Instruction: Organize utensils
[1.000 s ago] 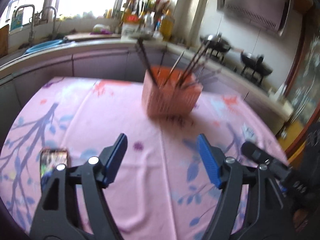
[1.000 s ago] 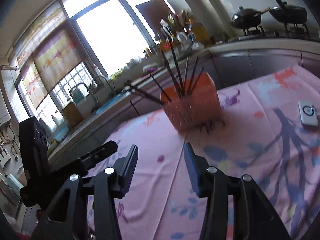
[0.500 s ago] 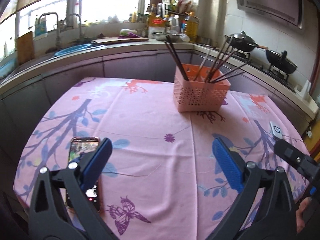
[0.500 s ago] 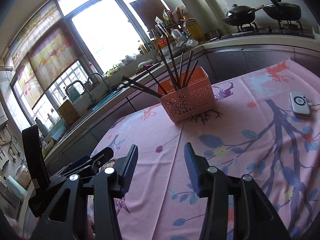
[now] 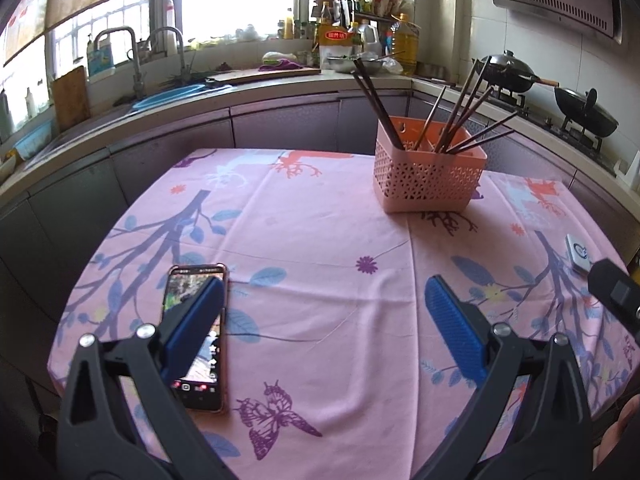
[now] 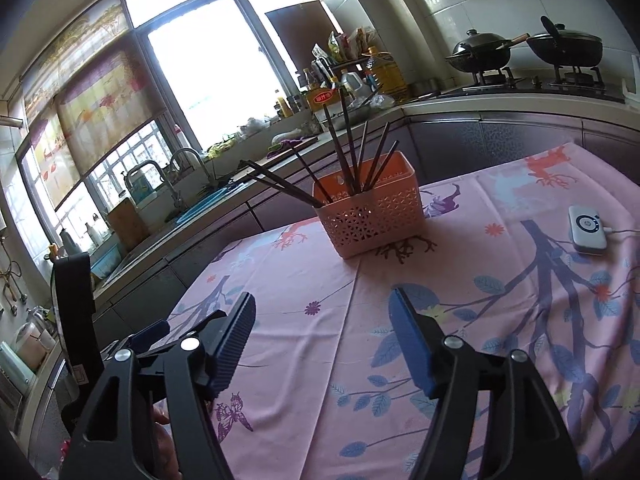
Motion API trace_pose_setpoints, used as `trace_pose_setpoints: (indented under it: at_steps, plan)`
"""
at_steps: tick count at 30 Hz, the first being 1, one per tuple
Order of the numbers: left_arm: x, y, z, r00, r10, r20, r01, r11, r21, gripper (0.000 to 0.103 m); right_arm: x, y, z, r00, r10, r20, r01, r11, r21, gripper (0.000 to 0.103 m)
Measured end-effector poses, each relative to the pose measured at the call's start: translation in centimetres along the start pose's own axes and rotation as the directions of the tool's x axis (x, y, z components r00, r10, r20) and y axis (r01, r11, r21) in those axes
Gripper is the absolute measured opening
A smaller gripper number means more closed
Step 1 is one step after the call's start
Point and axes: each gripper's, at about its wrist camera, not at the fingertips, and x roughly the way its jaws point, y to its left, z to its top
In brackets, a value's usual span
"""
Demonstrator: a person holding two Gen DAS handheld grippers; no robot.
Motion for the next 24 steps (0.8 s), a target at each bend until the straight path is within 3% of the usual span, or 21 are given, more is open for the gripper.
trace_pose_setpoints:
  at_steps: [7,19,24]
  plan:
    - [0.1,-0.3,0.2,0.999,0.033,-0.008,-0.033,0.999,0.032,0.096,-0.2,0.1,0.2,1.0,-0.009,0.009,0.009,1.0,-0.003,0.048]
    - [-0.4,-1.7,0.2,0.997,0.065,0.031,-0.069,0.989,0.13,0.096,-0.9,0.2,0.6,1.0,-0.007,0.027,0.007,1.0,-0.003,0.048]
    - [-0.5,-2.8,0.1,0.999,0.036,0.008,-0.037,0.984,0.172,0.096,-1.7,0.7,0.8,0.997,-0.023,0.069,0.025,0.999,-0.026,0.048]
